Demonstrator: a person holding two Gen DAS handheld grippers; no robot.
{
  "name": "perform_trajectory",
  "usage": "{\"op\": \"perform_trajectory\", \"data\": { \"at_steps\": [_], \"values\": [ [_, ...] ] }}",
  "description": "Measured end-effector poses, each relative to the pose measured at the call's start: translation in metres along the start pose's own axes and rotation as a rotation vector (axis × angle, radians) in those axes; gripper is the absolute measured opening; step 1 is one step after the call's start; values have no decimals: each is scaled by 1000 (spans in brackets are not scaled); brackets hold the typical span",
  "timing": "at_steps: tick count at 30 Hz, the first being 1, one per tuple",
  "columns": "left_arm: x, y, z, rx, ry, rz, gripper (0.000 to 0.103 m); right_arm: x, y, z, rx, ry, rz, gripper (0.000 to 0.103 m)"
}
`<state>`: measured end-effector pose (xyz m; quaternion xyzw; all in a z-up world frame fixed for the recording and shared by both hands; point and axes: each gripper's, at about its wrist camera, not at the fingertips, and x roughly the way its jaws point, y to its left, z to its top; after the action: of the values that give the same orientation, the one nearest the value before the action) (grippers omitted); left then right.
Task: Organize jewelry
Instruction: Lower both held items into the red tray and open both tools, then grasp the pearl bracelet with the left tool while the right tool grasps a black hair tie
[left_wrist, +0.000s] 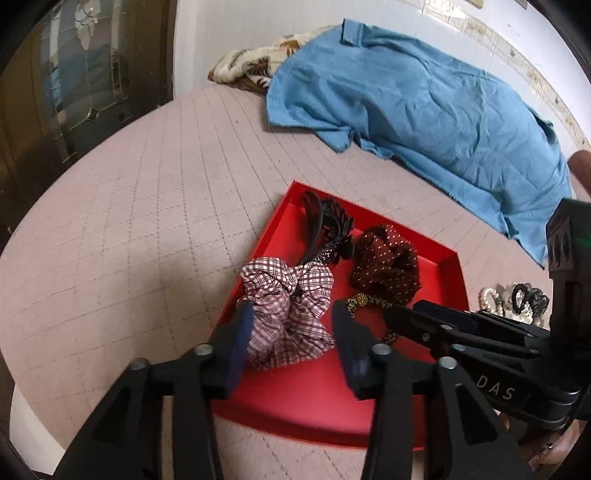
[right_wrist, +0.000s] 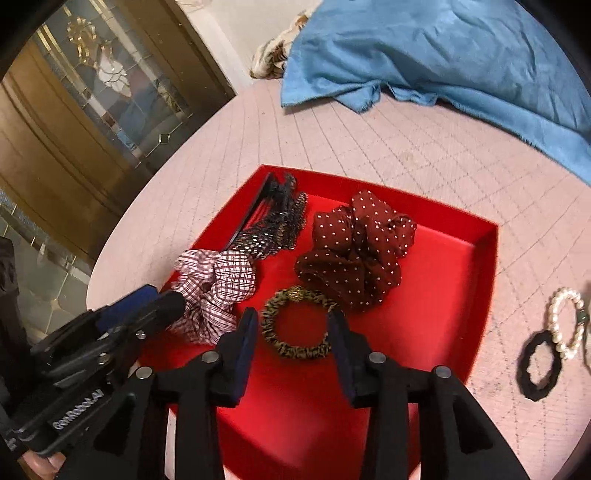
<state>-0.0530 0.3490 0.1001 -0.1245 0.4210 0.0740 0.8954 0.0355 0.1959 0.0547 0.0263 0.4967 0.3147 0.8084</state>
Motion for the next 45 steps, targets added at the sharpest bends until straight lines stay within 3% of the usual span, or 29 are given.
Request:
{"op": "perform_trajectory", "data": {
  "at_steps": [10,25,34,40,45],
  "values": [
    [-53,-11,-16,8,-66,76,56,-46,2,-16,-32,-40,-76,52],
    [-98,-65,-41,120,-120,71,59,-122,-30,-63,-51,-116,-312,63],
    [-106,-105,-54,189,-108,9,61,-167,-101,-110,77,-130,-396,66],
    [-93,-144,-60,253,-72,-52,61,-193,-168,-141,209,-120,-473,66],
    [-74,-182,-62,329,-50,-96,61,-205,-200,-150,271,-132,-491,66]
  ]
}}
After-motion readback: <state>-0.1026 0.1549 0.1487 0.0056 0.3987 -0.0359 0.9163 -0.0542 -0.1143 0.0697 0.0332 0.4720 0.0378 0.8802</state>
